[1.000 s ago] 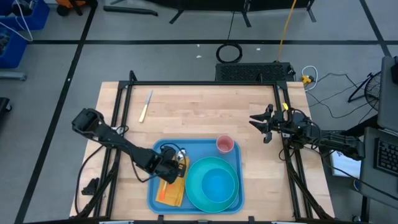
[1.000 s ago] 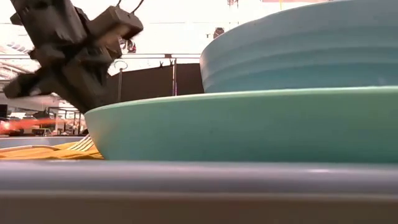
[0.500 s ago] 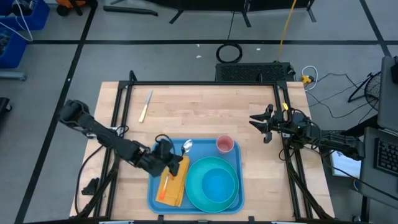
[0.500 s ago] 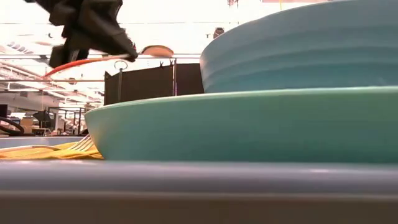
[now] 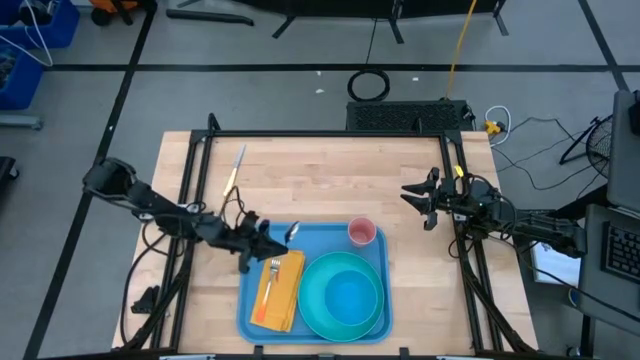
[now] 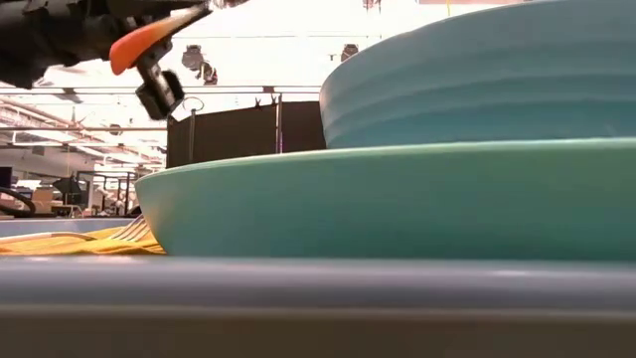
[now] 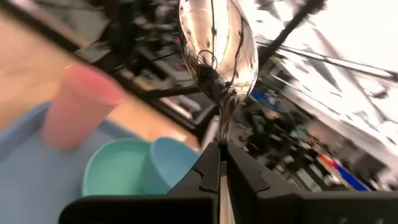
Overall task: Set up tray
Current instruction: Put the orange spoon on top of the yellow napkin to the right of the orange fork
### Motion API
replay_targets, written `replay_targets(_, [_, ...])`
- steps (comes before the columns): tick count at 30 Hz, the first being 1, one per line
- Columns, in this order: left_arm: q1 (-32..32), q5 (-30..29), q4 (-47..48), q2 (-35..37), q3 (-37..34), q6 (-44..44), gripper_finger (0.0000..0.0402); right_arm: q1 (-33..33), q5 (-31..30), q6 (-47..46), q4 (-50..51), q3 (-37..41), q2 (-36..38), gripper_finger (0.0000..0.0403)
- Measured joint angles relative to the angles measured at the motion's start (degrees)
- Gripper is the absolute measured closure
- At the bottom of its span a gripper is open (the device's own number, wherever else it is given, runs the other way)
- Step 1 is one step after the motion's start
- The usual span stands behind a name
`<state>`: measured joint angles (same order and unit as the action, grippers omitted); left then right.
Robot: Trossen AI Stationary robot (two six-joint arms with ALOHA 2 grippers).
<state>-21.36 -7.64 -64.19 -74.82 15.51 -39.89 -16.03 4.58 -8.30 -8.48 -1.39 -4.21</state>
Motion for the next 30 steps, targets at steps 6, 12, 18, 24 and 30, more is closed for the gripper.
replay_targets(6, [6.98,17.35,-4.22,0.03,1.24,10.78,0.0393,0.0,0.0,0.0,0.07,0.0,0.0,0.0289])
replay_targets(12, [14.47,32.85,-8.31,-0.06,2.49,17.02,0.0393,0.02,-0.6,0.09,-0.93,-0.02,-0.01,0.0289])
replay_targets(18, [20.98,41.77,-10.3,-0.12,2.36,16.67,0.0393,0.0,-3.26,-6.73,-10.96,0.0,0.0,0.0289])
replay_targets(24, [24.51,45.32,-12.4,-0.1,2.36,16.87,0.0393,0.0,-6.11,-13.37,-21.25,0.0,0.02,0.0289])
replay_targets(30, [25.24,46.63,-9.97,-0.16,2.32,17.12,0.0393,0.0,-12.39,-15.63,-20.75,0.0,0.02,0.0289])
